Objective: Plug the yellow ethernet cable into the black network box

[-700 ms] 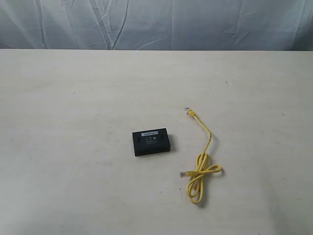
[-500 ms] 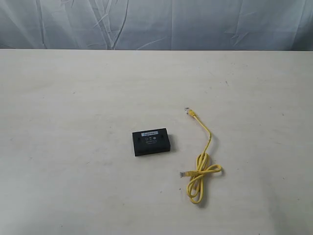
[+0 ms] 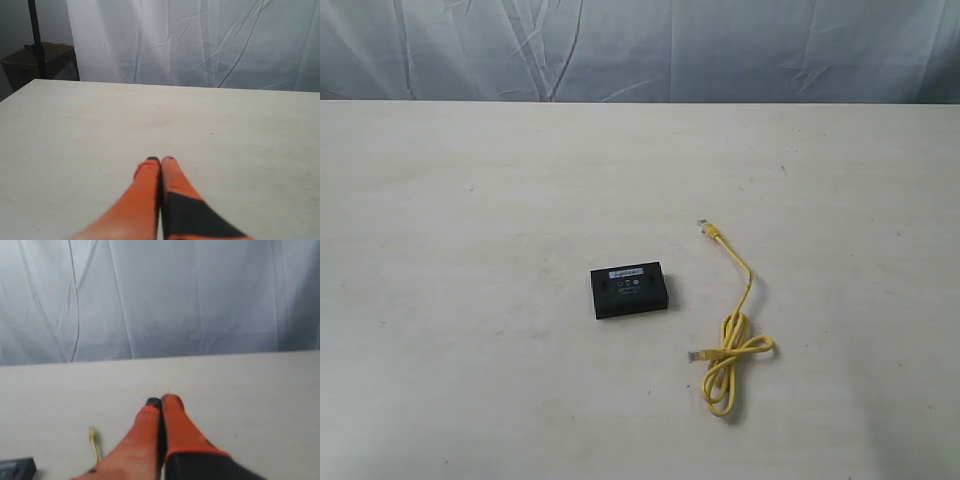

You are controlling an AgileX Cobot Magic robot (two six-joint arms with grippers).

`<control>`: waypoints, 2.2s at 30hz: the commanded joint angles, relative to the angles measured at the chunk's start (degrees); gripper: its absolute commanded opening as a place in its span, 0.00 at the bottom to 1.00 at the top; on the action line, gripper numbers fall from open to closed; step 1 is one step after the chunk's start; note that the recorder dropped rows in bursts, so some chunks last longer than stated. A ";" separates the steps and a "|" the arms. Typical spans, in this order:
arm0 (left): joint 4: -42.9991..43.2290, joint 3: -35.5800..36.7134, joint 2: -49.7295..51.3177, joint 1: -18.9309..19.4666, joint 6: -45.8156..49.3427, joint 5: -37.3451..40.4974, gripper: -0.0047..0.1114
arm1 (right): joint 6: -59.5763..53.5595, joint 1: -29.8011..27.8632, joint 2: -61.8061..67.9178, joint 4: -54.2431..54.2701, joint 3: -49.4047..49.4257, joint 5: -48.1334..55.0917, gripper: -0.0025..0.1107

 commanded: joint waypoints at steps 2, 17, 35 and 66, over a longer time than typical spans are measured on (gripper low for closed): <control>-0.02 0.22 -0.26 0.08 0.00 -0.33 0.04 | 0.00 -0.27 -0.37 -0.02 0.06 -11.87 0.02; -0.02 0.22 -0.26 0.08 0.00 -0.33 0.04 | 0.00 -0.27 4.14 3.59 -10.65 -4.62 0.02; -0.02 0.22 -0.26 0.08 0.00 -0.33 0.04 | -6.47 0.33 55.93 20.40 -34.61 27.20 0.02; -0.02 0.22 -0.26 0.08 0.00 -0.33 0.04 | 42.94 33.10 89.53 -12.15 -40.29 13.52 0.02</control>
